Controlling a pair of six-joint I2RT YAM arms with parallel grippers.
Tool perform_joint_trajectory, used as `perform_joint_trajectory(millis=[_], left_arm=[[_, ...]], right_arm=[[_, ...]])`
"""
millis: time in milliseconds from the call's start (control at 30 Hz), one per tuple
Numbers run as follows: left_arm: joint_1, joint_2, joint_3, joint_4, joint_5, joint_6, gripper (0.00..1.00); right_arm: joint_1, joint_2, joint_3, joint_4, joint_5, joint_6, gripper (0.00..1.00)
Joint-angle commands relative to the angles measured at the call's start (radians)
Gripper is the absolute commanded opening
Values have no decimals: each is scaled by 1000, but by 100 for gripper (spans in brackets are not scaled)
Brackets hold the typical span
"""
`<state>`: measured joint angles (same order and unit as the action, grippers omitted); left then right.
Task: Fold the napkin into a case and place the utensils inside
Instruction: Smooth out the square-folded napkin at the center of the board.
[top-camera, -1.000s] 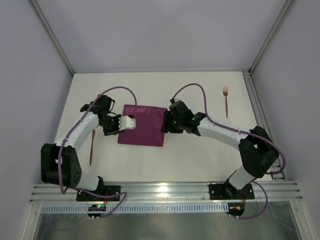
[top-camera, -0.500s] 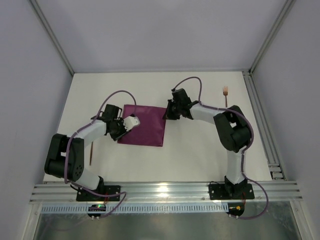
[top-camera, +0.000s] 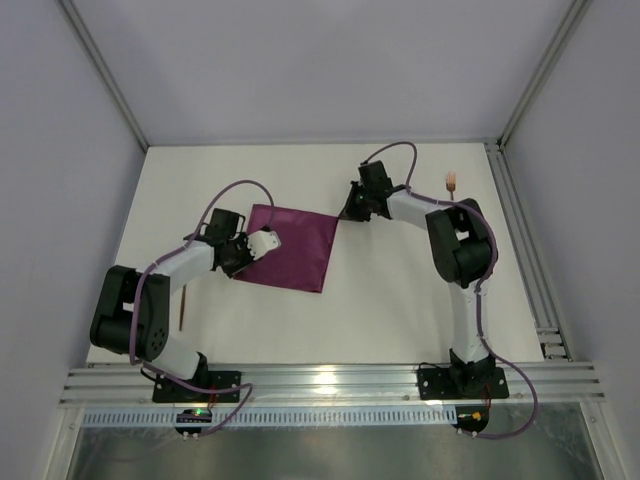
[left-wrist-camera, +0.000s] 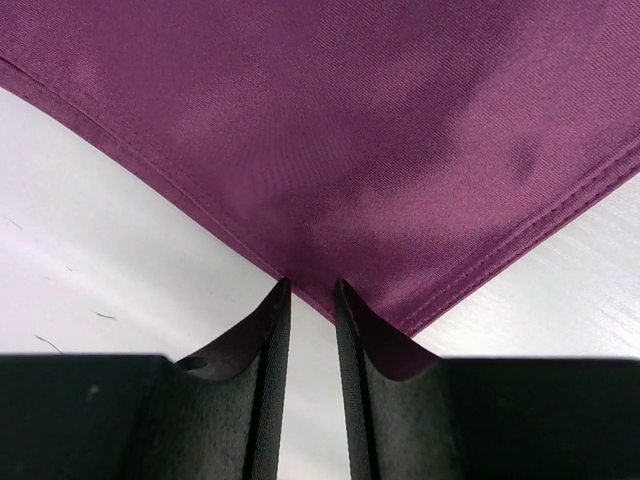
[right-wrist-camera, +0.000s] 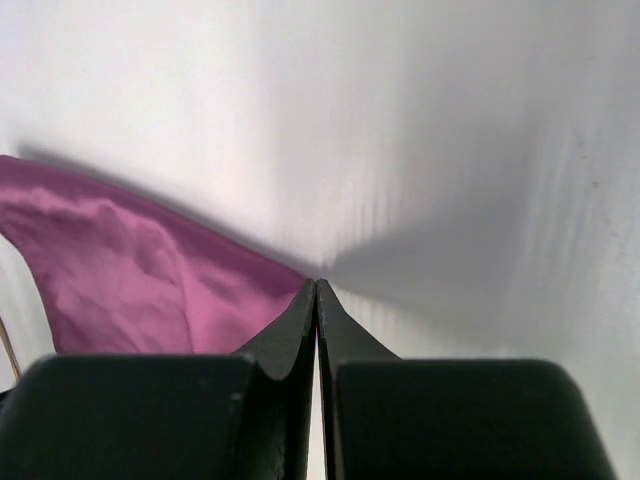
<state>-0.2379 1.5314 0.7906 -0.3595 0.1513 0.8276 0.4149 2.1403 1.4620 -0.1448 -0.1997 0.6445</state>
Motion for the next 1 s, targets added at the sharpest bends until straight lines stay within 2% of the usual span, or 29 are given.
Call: perform_joint_trajectory(millis=[0,133,267,500,967], left_arm=[[-1,36,-33,2,-2,10,27],[-1,32,-21,-4,-1,-1,28],[-1,24,-16,-7,1,-2,28],[-1,30,-5,-10,-1,-8,29],[-1,50,-11,-4,-4,-13,29]], right_arm=[[-4,-8,73,-48,8,-45,4],[-4,-66,60,-68,16,-89,6],[-4,-140,-31,-26,11,-83,10],[13,-97,-57,13,-44,-51,23],[38,6,37,-18,-3,-49,24]])
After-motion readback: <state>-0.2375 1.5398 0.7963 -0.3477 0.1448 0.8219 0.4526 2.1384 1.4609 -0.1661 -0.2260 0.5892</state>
